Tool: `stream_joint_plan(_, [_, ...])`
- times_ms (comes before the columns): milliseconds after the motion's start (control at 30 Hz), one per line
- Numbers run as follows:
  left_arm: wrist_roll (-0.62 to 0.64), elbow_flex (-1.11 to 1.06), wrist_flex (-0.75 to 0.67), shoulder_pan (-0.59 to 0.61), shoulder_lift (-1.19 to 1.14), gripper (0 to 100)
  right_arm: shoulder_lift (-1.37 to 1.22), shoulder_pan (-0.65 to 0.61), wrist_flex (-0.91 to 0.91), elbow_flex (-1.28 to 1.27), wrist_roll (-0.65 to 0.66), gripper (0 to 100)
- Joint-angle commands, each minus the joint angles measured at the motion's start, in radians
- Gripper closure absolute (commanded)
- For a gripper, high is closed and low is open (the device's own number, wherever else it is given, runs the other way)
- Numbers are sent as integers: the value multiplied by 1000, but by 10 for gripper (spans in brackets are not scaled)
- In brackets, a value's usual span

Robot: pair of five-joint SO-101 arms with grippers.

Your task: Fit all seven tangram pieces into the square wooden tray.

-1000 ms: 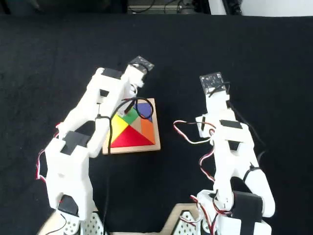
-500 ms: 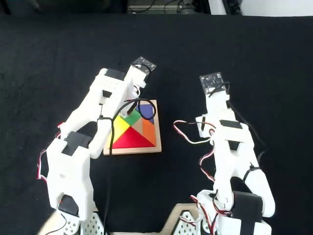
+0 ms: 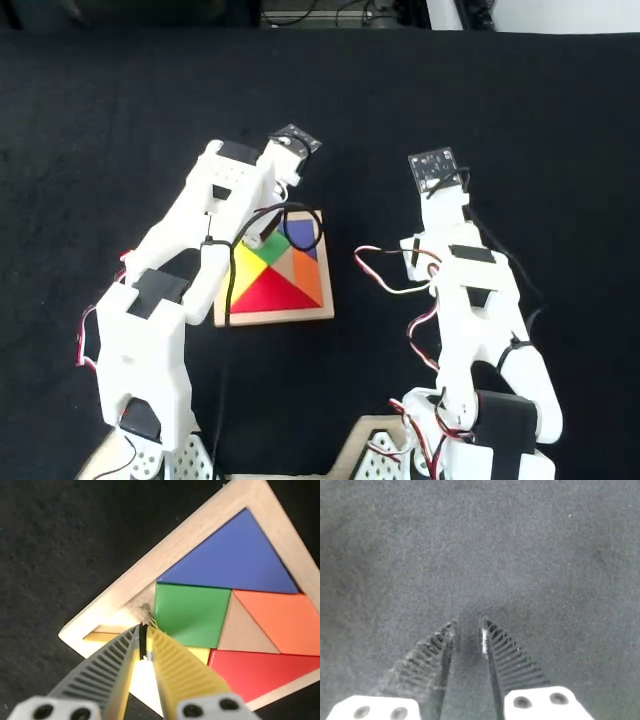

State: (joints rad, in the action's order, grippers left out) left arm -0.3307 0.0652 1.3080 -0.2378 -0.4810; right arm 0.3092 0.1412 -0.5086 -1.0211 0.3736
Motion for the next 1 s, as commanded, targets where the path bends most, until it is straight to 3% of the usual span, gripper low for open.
stream_joint_plan(0, [5,10,25,-4,26,970,-4,-14,18,7,12,917])
stream_joint_plan(200, [-9,2,23,10,216,970,-4,-14,18,7,12,917])
stream_joint_plan(367, [-146,5,25,42,387,970,-4,-14,18,7,12,917])
stream_joint_plan(500, [-163,-2,31,133,474,970,-4,-14,18,7,12,917])
stream_joint_plan(667, [-198,-1,212,334,563,970,-4,-14,18,7,12,917])
stream_joint_plan(833, [-473,-58,456,507,649,970,-4,-15,18,7,14,917])
stream_joint_plan(967, [-715,-272,450,647,732,902,-4,-15,18,7,14,917])
